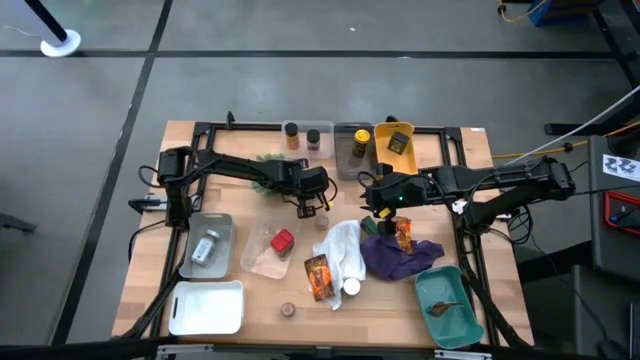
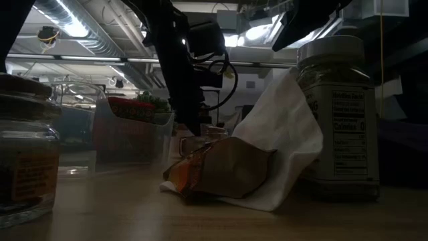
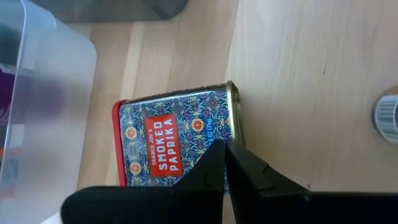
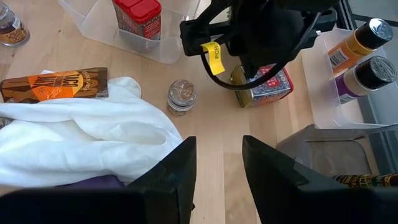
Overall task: Sort spices by type
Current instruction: Put the red seasoning can into the bottom transparent bin
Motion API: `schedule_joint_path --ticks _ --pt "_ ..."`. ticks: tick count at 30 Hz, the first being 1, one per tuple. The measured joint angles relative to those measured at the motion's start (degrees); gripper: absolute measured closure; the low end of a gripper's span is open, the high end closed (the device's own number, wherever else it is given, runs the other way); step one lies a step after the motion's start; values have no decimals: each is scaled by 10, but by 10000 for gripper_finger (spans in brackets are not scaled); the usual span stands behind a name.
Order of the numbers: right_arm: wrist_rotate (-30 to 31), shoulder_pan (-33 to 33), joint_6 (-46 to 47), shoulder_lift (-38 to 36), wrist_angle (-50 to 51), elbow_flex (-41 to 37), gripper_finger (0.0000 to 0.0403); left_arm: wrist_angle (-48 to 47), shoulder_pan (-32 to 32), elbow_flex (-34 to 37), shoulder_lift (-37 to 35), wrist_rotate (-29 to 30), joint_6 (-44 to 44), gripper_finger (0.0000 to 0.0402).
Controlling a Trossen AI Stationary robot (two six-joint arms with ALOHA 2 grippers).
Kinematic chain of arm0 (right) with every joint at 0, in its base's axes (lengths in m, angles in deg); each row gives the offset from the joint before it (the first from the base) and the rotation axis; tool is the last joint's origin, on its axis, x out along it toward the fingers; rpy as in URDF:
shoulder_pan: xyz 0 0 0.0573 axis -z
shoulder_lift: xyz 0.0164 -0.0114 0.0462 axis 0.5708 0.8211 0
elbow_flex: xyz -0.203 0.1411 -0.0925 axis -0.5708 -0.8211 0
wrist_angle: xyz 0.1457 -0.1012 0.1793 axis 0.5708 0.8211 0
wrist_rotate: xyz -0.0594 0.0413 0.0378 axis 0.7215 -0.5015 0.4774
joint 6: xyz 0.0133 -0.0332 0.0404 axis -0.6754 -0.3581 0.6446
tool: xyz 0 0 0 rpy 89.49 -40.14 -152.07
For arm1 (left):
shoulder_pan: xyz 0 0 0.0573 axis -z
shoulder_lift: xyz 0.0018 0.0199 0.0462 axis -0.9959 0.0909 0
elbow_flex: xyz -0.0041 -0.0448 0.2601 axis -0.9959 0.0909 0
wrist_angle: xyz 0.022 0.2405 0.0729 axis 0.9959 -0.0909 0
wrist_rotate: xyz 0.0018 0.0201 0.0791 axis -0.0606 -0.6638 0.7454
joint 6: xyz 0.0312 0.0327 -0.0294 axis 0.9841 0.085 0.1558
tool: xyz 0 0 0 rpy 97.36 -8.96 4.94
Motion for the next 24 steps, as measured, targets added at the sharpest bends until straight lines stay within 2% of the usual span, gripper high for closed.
schedule_joint_path --ticks 13,24 --pt "0 0 0 0 0 0 272 -14 46 6 11 -31 1 401" --pt "0 0 0 0 0 0 272 -18 59 -14 -10 -23 -3 401"
